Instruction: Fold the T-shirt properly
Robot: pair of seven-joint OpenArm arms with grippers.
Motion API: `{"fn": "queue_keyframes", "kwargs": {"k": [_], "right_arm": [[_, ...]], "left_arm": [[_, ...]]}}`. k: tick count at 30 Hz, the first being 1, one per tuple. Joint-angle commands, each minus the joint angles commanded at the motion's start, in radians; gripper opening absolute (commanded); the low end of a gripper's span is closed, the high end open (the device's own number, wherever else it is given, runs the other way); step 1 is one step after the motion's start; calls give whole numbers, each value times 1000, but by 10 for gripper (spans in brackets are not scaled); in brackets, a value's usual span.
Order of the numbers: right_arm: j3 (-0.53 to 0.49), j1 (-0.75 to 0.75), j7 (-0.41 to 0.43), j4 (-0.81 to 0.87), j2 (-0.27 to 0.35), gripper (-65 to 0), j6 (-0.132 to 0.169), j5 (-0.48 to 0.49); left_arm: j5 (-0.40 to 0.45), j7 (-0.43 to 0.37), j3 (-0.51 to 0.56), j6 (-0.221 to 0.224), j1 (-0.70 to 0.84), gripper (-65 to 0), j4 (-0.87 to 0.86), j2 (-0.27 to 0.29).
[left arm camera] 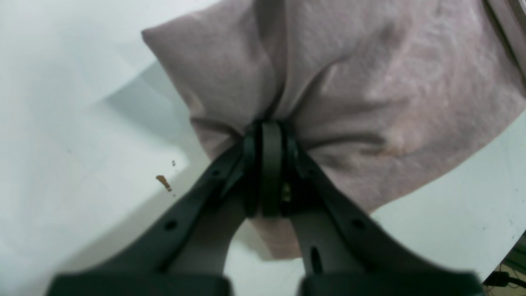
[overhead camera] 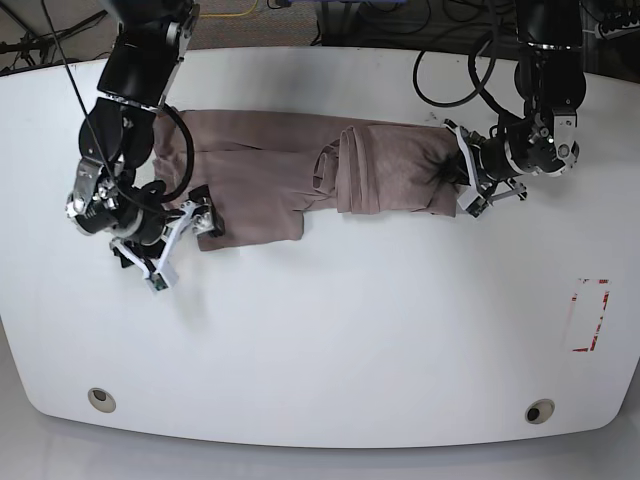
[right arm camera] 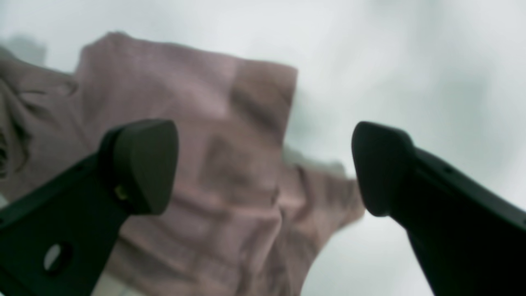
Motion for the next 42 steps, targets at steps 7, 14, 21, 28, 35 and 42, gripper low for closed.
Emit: {"fn": "queue_keyframes", "kwargs": {"k": [7,14,21,28,35,42], "right_arm": [[-83,18,101,-84,-3,-8,0,-137],[-91,23,195,-189,-3,-8,0,-146],[-87,60,261,-299,2,-8,0,-146],[-87,94,330,-396,5,-17,0,-147],[-87,100,358,-437,0,-241,0,-146],[-87,75,356,-433,-3,-287,0,-141]], "left_arm": [[-2,-2,0,0,2,-650,0,2],[-3,-2,0,0,2,-650,0,2],[-2,-2,0,0,2,-650,2,2],[-2,-2,0,0,2,-650,0,2],[-2,-2,0,0,2,-650,0,2],[-2,-2,0,0,0,-650,0,2]]}}
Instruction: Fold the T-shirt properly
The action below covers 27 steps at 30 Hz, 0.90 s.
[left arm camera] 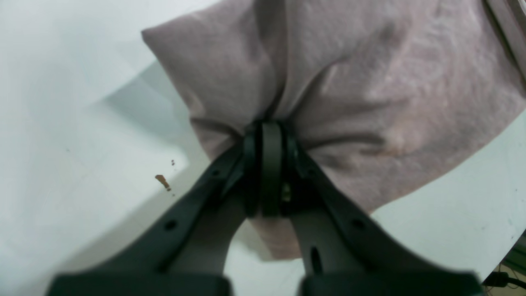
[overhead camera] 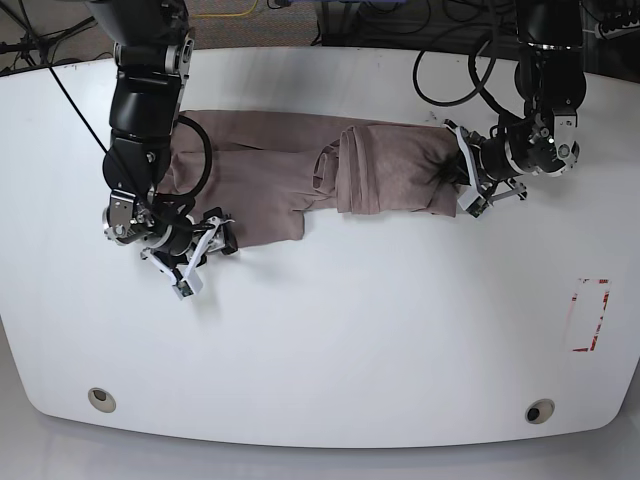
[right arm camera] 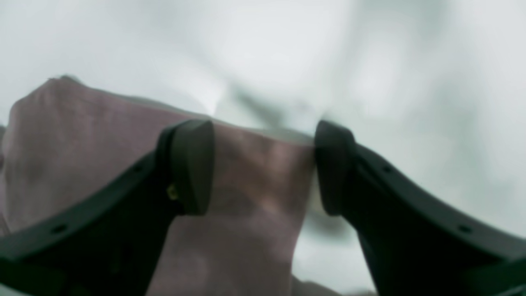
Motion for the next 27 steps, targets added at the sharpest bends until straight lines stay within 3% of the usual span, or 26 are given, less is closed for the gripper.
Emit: {"fn": "queue_keyframes", "kwargs": {"k": [23,27], "right_arm": [[2,-52,0,35,-12,-295,0,-5],[2,-55,0,35,-12,-358,0,-5]], "left_arm": [[2,-2,2,0,-5,-650,0,0],[2,-2,2,0,-5,-650,0,-2]]}}
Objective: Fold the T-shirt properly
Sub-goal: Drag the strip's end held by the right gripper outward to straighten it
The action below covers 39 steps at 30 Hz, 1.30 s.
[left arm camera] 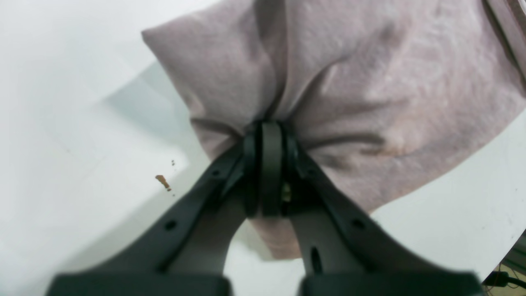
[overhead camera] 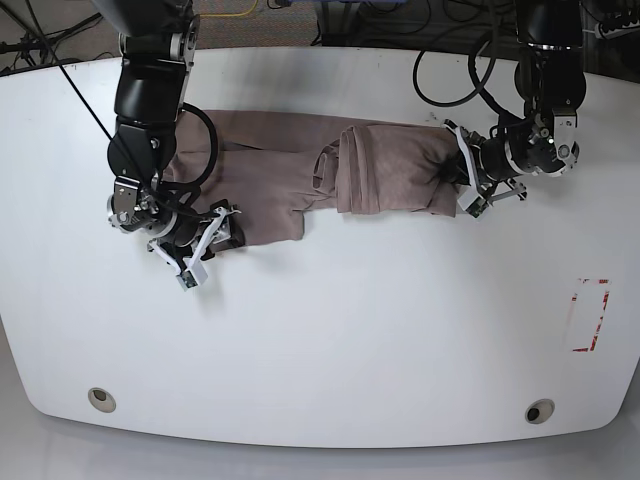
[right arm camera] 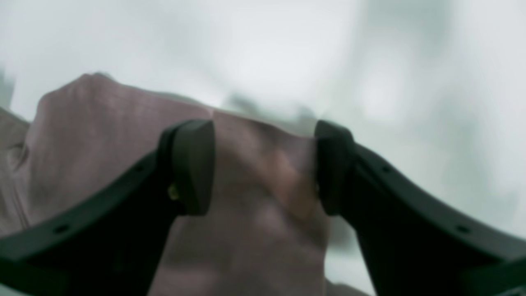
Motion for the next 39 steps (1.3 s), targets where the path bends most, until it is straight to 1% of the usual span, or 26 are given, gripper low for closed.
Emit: {"fn": "queue_keyframes", "kwargs": {"k": [3,4,6,7,11,15,19,20,21,24,28,32,37,39], "right_arm": [[0,0,0,0,0,-469,0,0],[0,0,0,0,0,-530,0,0],[0,0,0,0,0,-629,0,0],[0,0,0,0,0,-650,0,0],[0,-3,0,31,-2,-644,0,5],[0,-46,-15,147,-6,-650,0,6],[3,-75,-98,279,-8,-650,0,6],[20,-94,-135,331,-9,-650,0,6],[34,-103,-153,361,-11,-650,0,6],[78,-127,-203,453,-41,-650,0,6],[118,-170,-253,566,-55,-650,0,6],[123,-210,-298,667,-58,-650,0,6],[124,-259,-351,764,-61,-650,0,8],[127,-278,-364,792,-77,-650,0,8]], "left_arm": [[0,0,0,0,0,-650,0,-2],[0,0,0,0,0,-650,0,-2],[0,0,0,0,0,-650,0,-2],[0,0,0,0,0,-650,0,-2],[0,0,0,0,0,-650,0,-2],[0,0,0,0,0,-650,-2,-2],[0,0,0,0,2,-650,-2,-2],[0,0,0,0,2,-650,-2,-2],[0,0,0,0,2,-650,-2,-2],[0,0,0,0,2,-650,-2,-2],[0,0,0,0,3,-650,-2,-2],[0,0,5,0,3,-650,-2,-2],[2,0,41,0,5,-650,-2,-3],[2,0,46,0,5,-650,-2,-3]]}}
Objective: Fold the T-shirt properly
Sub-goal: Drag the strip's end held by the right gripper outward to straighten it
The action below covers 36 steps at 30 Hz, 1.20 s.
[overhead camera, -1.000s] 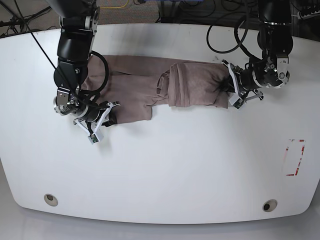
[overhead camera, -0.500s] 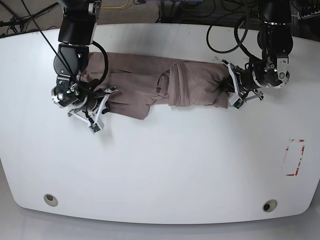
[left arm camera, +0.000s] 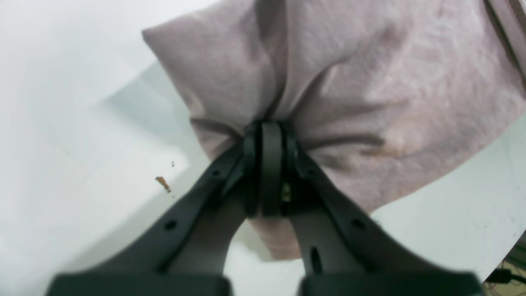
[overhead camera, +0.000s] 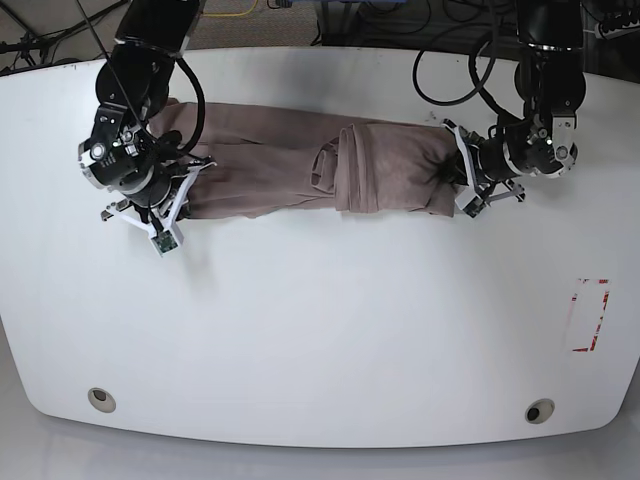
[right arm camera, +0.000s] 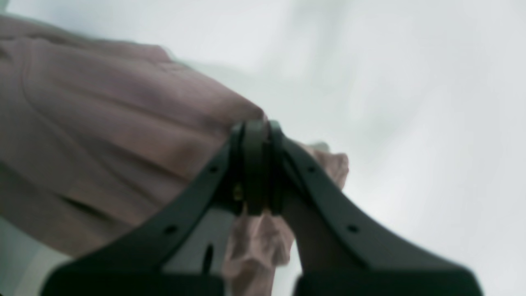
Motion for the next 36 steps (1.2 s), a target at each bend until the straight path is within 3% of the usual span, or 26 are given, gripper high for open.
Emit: {"fn": "queue_keyframes", "kwargs": {"k": [27,30,36], "right_arm": [[-5,-212,-12,74,-74,-636,0,-2],[12,-215,-12,74,-98,-561,0,-2],[44,-242,-15,75,-120,-323,0,-2]], "left_arm": [[0,0,2,0,0,-650,-2,-2],[6,0,2,0,0,-650,-2,-5],[55,0,2,0,0,-650,-2,-9]]}}
